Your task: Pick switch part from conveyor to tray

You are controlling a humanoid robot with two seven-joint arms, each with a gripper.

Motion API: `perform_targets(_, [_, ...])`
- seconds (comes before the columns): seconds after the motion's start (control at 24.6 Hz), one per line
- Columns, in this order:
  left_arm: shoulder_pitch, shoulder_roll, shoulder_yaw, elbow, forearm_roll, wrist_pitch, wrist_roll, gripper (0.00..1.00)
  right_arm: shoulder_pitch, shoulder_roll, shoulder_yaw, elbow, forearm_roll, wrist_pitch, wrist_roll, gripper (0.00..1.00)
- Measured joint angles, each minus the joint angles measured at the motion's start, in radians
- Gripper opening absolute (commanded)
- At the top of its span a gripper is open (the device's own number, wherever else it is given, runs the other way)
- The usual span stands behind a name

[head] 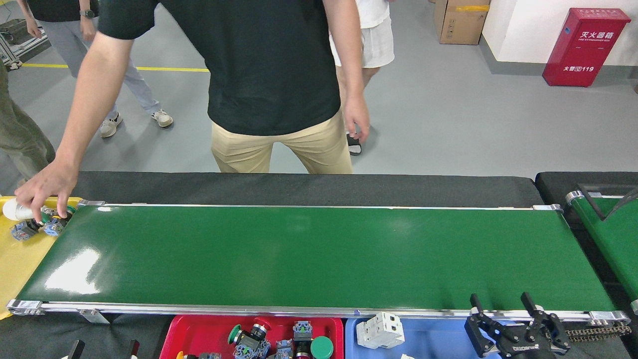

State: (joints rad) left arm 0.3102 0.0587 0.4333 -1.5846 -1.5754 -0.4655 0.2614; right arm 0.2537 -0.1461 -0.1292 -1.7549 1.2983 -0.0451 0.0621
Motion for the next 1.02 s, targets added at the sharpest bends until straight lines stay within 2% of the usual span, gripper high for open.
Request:
perform_targets(0.08, [-0.025, 0.002, 0.000, -0.016, 0.042, -0.020, -0.082, 1.00, 0.000, -0.003, -0.035, 0.000, -0.026, -0.037, 0.000, 1.00])
perform_targets(0.24, [-0.051, 0.002, -0.002, -0.038, 0.075, -0.026, -0.153, 1.00, 0.001, -0.003, -0.084, 0.000, -0.048, -0.102, 0.000, 1.00])
perform_targets(0.81, [-0.094, -0.016, -0.005, -0.043, 0.073, -0.029, -0.171, 1.00, 0.006, 0.000, -0.123, 0.000, -0.048, -0.114, -0.011, 1.00])
perform_targets(1.02, [-0.096, -0.016, -0.005, -0.034, 0.020, 0.037, -0.173, 1.00, 0.006, 0.015, -0.124, 0.000, -0.048, -0.118, -0.029, 1.00])
